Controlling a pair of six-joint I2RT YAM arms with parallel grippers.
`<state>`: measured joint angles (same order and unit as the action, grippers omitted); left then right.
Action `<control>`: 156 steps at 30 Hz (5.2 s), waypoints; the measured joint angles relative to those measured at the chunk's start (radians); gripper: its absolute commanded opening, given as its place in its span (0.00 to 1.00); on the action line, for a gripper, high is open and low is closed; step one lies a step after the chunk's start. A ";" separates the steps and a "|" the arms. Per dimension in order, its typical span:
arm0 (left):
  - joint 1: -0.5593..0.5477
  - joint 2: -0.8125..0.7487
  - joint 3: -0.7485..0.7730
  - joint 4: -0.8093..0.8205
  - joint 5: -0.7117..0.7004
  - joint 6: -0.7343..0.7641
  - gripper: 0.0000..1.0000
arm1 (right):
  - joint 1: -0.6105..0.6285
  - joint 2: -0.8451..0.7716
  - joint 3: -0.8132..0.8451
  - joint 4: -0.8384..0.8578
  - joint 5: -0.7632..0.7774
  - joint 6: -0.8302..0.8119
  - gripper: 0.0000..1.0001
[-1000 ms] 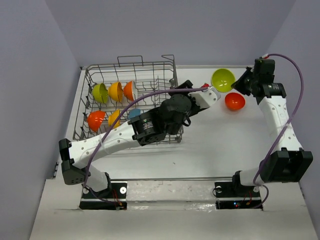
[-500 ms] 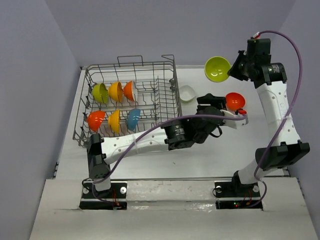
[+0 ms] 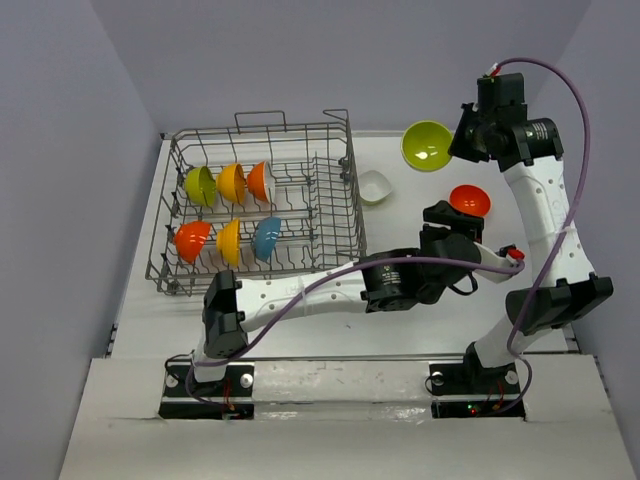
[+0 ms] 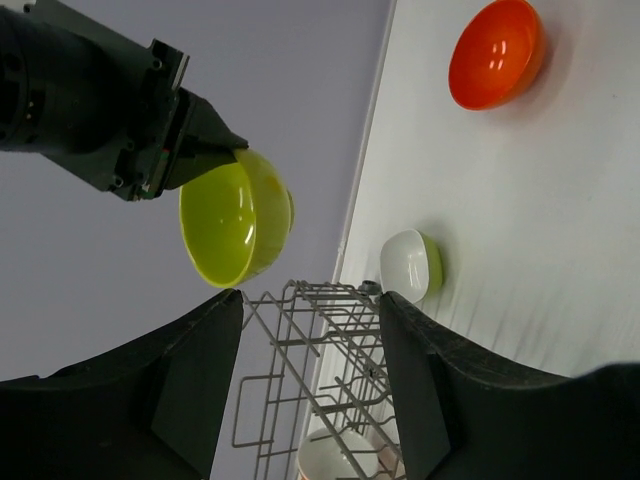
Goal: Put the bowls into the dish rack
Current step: Pass from the right arm to the left
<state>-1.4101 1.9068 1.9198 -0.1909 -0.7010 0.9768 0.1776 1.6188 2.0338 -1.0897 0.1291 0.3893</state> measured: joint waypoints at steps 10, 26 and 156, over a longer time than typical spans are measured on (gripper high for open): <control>0.011 0.049 0.000 0.038 -0.013 0.036 0.69 | 0.098 -0.076 -0.061 0.014 0.064 -0.028 0.01; 0.020 0.075 0.000 0.113 -0.077 0.086 0.69 | 0.106 -0.225 -0.242 0.117 0.111 -0.058 0.01; 0.209 0.225 0.021 0.652 -0.239 0.532 0.68 | 0.145 -0.473 -0.645 0.861 0.127 -0.216 0.01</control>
<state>-1.2007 2.1323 1.9411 0.4610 -0.9401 1.5085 0.3222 1.1458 1.3884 -0.2283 0.2558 0.1734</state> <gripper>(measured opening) 0.683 0.100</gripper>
